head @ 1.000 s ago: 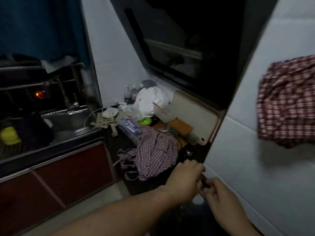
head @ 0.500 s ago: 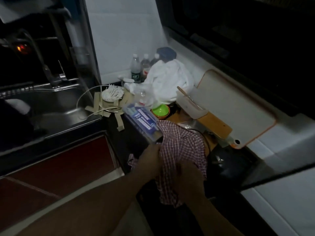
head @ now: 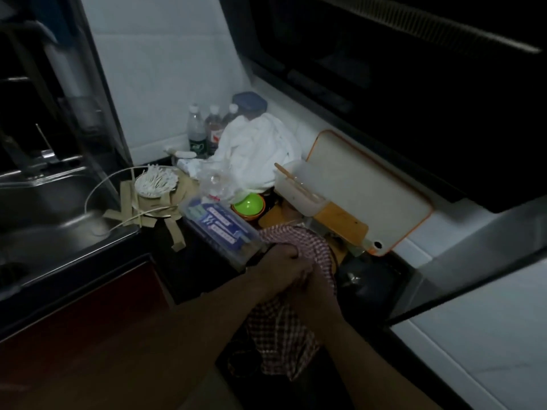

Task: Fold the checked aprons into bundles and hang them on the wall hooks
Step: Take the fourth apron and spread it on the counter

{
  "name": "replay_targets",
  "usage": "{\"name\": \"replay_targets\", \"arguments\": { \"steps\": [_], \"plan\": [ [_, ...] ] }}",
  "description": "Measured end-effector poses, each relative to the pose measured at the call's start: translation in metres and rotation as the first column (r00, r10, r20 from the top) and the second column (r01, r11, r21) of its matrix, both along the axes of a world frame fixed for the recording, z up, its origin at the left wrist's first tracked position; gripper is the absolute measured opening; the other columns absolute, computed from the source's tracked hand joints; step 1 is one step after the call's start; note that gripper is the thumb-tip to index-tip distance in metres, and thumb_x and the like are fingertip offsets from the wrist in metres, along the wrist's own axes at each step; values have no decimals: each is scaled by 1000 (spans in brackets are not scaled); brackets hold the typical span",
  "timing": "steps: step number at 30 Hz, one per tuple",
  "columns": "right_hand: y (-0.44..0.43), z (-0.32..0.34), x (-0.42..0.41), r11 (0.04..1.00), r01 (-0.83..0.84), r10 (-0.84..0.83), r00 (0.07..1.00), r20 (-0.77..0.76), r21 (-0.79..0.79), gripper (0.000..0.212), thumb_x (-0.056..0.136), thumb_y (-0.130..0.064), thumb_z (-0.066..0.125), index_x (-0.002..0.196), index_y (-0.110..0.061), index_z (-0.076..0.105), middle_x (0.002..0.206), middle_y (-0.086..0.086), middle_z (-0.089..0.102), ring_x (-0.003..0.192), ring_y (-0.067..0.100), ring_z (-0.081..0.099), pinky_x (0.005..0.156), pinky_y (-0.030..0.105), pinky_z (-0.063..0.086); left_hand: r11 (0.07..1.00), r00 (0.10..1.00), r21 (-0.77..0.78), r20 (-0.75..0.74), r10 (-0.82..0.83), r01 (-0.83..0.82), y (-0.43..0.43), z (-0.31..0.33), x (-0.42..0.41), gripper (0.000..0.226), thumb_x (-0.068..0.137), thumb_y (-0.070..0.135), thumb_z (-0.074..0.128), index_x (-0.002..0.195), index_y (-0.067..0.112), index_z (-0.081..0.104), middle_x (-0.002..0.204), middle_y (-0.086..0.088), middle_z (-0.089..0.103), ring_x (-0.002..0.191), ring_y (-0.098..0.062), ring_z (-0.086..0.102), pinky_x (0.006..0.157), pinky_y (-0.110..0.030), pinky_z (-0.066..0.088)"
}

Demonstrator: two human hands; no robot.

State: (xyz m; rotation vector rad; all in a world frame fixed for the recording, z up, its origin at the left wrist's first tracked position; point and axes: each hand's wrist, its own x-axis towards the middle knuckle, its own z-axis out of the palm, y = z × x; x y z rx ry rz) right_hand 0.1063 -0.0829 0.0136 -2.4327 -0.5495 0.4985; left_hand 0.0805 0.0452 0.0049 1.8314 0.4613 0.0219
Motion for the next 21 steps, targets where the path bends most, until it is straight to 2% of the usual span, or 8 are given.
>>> {"name": "replay_targets", "arguments": {
  "steps": [3, 5, 6, 8, 10, 13, 17, 21],
  "plan": [
    [-28, 24, 10, 994, 97, -93, 993, 68, -46, 22, 104, -29, 50, 108, -11, 62, 103, 8, 68, 96, 28, 64, 83, 39, 52, 983, 981, 84, 94, -171, 164, -20, 46, 1, 28, 101, 27, 57, 94, 13, 80, 103, -1, 77, 101, -17, 69, 101, -41, 52],
    [-59, 41, 16, 988, 133, -131, 991, 34, -79, 26, 103, -24, 50, 109, -9, 70, 108, 14, 72, 101, 33, 67, 85, 37, 52, 965, 967, 195, 148, -208, 178, -28, 63, -2, 32, 92, 27, 54, 114, 18, 75, 125, -1, 72, 118, -18, 65, 110, -43, 47],
    [-80, 46, 18, 976, 219, -218, 975, -45, 23, 27, 100, -22, 52, 110, -9, 73, 109, 13, 74, 102, 31, 67, 86, 36, 52, 961, 974, 230, 132, -184, 151, -33, 72, -7, 40, 88, 27, 56, 124, 21, 71, 132, -2, 68, 123, -20, 63, 111, -42, 47],
    [-125, 70, 16, 866, 426, -378, 901, -214, 263, 32, 89, -22, 56, 110, -8, 75, 105, 11, 77, 99, 31, 71, 92, 42, 57, 945, 983, 306, 98, -154, 117, -47, 86, -18, 48, 91, 24, 63, 139, 25, 60, 141, -3, 62, 127, -24, 60, 109, -39, 48],
    [-174, 93, 8, 695, 562, -409, 822, -396, 448, 28, 82, -20, 57, 98, -5, 74, 89, 10, 79, 87, 33, 75, 80, 42, 61, 900, 980, 405, 41, -194, 161, -74, 92, -35, 57, 95, 27, 67, 149, 24, 50, 147, -3, 56, 132, -23, 55, 107, -32, 45],
    [-257, 112, -15, 504, 675, -398, 735, -548, 539, 23, 92, -18, 56, 100, -2, 71, 91, 14, 79, 80, 30, 76, 72, 36, 60, 827, 932, 445, -50, -360, 344, -133, 73, -70, 64, 96, 55, 62, 153, 34, 42, 152, 2, 53, 136, -21, 54, 111, -36, 45],
    [-404, 82, -65, 390, 782, -566, 620, -543, 486, 37, 96, -30, 62, 120, -4, 69, 110, 16, 76, 100, 32, 73, 91, 44, 57, 580, 809, 592, -240, -536, 560, -220, 16, -110, 76, 92, 78, 44, 157, 39, 32, 158, 6, 48, 142, -19, 47, 120, -48, 34],
    [-539, 9, -107, 187, 954, -819, 283, -499, 234, 58, 97, -38, 57, 140, 1, 54, 138, 28, 60, 119, 47, 62, 102, 58, 50, 350, 636, 551, -500, -588, 757, -277, -42, -137, 91, 89, 76, 53, 163, 39, 16, 167, 1, 31, 150, -24, 35, 125, -51, 20]
  ]
}}
